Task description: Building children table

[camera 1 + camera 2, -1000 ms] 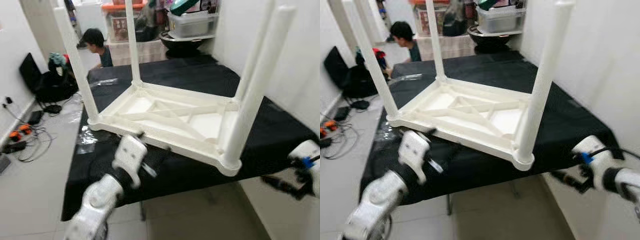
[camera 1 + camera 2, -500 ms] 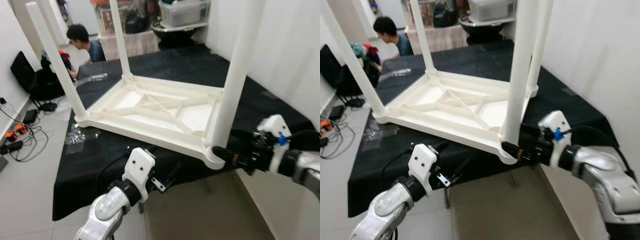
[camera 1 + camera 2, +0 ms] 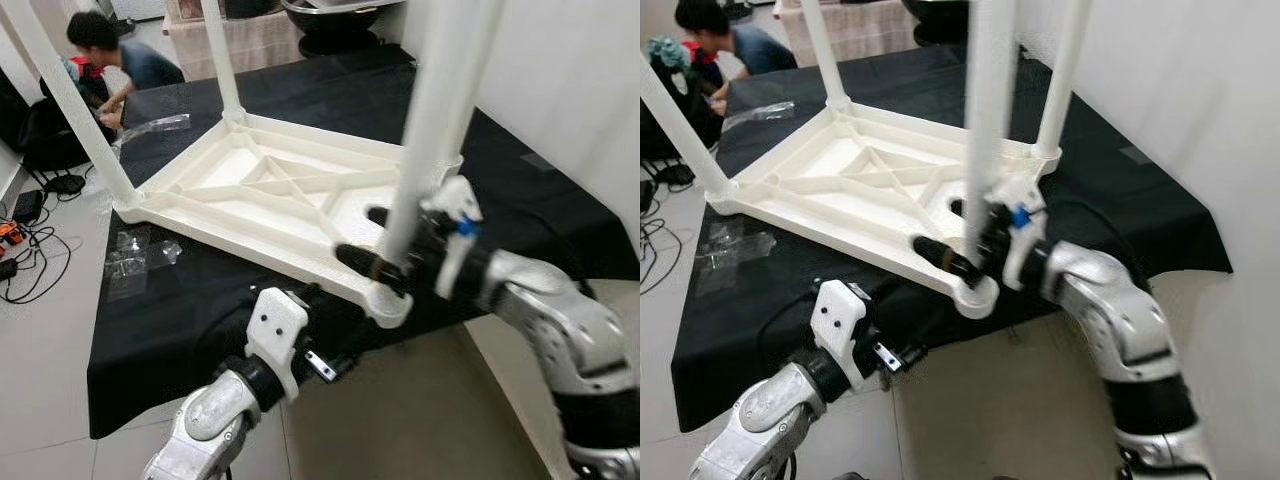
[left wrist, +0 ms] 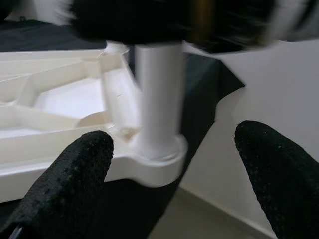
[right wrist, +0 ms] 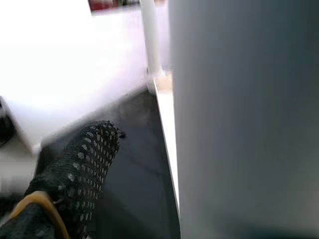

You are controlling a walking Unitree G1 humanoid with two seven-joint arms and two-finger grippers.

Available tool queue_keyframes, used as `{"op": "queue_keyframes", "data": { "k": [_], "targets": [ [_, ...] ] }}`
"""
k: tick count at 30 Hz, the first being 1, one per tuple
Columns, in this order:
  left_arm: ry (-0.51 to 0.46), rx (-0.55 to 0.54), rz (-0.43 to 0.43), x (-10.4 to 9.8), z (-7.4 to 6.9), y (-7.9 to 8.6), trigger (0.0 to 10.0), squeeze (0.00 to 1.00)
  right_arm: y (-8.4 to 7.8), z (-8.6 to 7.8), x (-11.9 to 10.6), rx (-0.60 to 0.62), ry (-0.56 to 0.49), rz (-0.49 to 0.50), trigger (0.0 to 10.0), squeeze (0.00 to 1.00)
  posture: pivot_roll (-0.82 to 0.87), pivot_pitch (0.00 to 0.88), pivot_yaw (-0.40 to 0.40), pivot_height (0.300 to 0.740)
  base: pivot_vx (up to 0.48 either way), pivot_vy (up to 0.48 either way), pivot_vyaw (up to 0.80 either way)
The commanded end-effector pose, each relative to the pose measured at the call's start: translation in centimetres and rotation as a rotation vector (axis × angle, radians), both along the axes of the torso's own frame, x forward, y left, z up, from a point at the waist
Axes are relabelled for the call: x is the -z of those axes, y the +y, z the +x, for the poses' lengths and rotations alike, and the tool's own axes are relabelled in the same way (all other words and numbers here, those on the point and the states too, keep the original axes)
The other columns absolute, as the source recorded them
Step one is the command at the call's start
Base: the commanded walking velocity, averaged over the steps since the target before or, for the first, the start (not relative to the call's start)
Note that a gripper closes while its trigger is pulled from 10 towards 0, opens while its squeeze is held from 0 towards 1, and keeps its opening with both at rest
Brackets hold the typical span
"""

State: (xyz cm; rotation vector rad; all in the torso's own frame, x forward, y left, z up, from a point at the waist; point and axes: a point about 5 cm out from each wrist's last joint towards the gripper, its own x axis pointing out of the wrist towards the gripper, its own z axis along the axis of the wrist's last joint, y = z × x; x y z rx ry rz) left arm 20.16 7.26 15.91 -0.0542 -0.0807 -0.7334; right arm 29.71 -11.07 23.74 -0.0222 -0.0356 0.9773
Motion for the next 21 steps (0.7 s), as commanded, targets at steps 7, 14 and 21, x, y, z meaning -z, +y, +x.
{"op": "queue_keyframes", "data": {
  "k": [7,14,21],
  "targets": [
    [0.025,-0.008,0.008,0.3,-0.4,-0.1,10.0,0.0,5.5,0.7,-0.9,-0.037,-0.014,0.059,10.0,0.0,0.01,0.091,-0.036,0.74,0.0,0.0,0.0],
    [0.006,-0.012,0.013,-0.3,0.1,-0.4,10.0,0.0,9.3,0.9,-1.9,0.036,-0.011,0.15,10.0,0.0,0.01,0.085,-0.042,0.74,0.0,0.0,0.0],
    [-0.035,-0.074,0.033,-0.9,1.5,0.8,10.0,0.0,7.8,0.0,-0.3,-0.051,0.04,0.088,10.0,0.0,0.01,0.082,-0.044,0.74,0.0,0.0,0.0]
  ]
}}
